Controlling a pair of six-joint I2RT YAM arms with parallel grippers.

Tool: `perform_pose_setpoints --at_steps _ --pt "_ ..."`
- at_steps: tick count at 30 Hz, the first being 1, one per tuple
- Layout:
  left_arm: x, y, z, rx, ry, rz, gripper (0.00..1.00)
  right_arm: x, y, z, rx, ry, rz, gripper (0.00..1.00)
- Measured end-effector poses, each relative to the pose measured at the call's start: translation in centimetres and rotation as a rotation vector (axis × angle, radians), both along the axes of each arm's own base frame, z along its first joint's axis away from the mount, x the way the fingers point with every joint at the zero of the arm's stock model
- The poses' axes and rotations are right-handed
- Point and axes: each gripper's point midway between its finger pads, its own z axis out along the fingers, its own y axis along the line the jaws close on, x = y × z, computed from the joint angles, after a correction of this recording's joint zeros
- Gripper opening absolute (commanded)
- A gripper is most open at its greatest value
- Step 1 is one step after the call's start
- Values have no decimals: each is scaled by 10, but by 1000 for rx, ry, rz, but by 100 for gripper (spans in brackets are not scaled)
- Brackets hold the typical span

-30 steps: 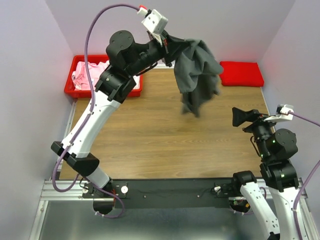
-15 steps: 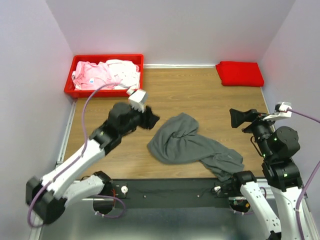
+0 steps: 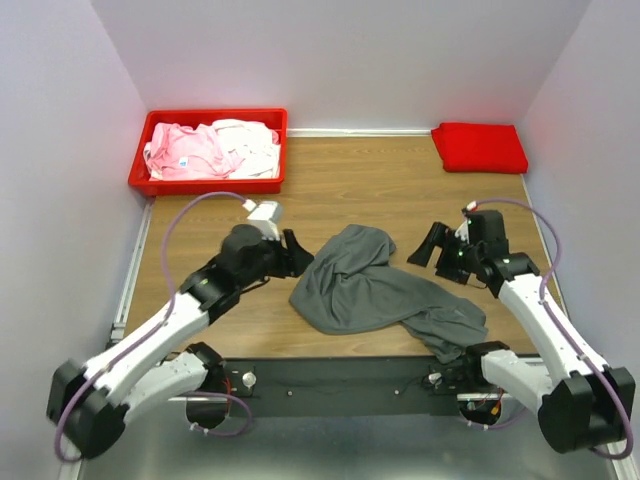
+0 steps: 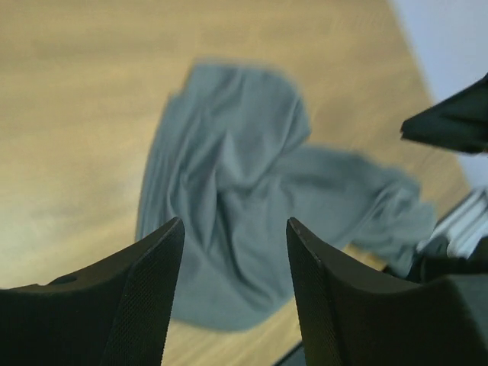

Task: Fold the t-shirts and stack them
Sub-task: Flatten the tshirt out

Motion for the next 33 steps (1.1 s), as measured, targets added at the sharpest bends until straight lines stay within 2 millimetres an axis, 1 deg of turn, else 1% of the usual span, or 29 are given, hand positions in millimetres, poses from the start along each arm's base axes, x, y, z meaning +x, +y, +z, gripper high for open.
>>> perform_pose_setpoints --at_steps 2,3,4,5,6,8,12,13,16,20,22,24,25,26,27,29,30,31,33 --pt "-3 -18 -40 63 116 -72 57 -19 0 -34 2 132 -1 90" --pt "-5 -23 -51 82 146 -94 52 -26 0 -42 3 163 -5 87" --pt "-9 -32 -69 120 201 -131 49 -31 0 -49 2 187 -7 81" --pt "-10 -38 -82 147 233 -154 48 -34 -1 -53 2 201 -10 79" --pt "-11 -42 -91 168 257 -173 44 -38 -1 -59 4 220 -15 78" --pt "-12 -52 -102 198 284 -207 41 -45 -1 -70 9 253 -17 71" --pt "-5 -70 -118 232 315 -250 34 -57 -1 -95 15 323 -31 64" --pt "-4 -72 -121 238 321 -255 30 -61 -1 -101 14 345 -38 61" --pt "-1 -74 -137 264 354 -254 29 -60 -2 -109 14 364 -56 59" --pt "7 -66 -157 284 400 -225 29 -45 -2 -118 6 363 -81 53" --pt "16 -59 -169 286 428 -197 28 -33 -2 -119 0 352 -89 52" --pt "26 -49 -181 289 460 -164 27 -14 -1 -118 -9 332 -98 52" --pt "30 -49 -181 274 470 -166 27 -6 -1 -118 -13 324 -102 52" --pt "43 -47 -180 264 462 -145 26 3 -1 -119 -18 319 -106 51" --pt "48 -47 -179 257 457 -144 26 18 0 -118 -23 301 -111 51" --pt "70 -45 -179 239 444 -118 24 45 -1 -118 -49 276 -123 51" --pt "77 -43 -180 235 442 -106 22 54 -1 -118 -56 266 -127 51" --pt "85 -40 -180 227 438 -90 22 69 -2 -117 -68 250 -132 51" --pt "98 -29 -180 218 437 -52 22 91 -4 -117 -95 221 -144 52"
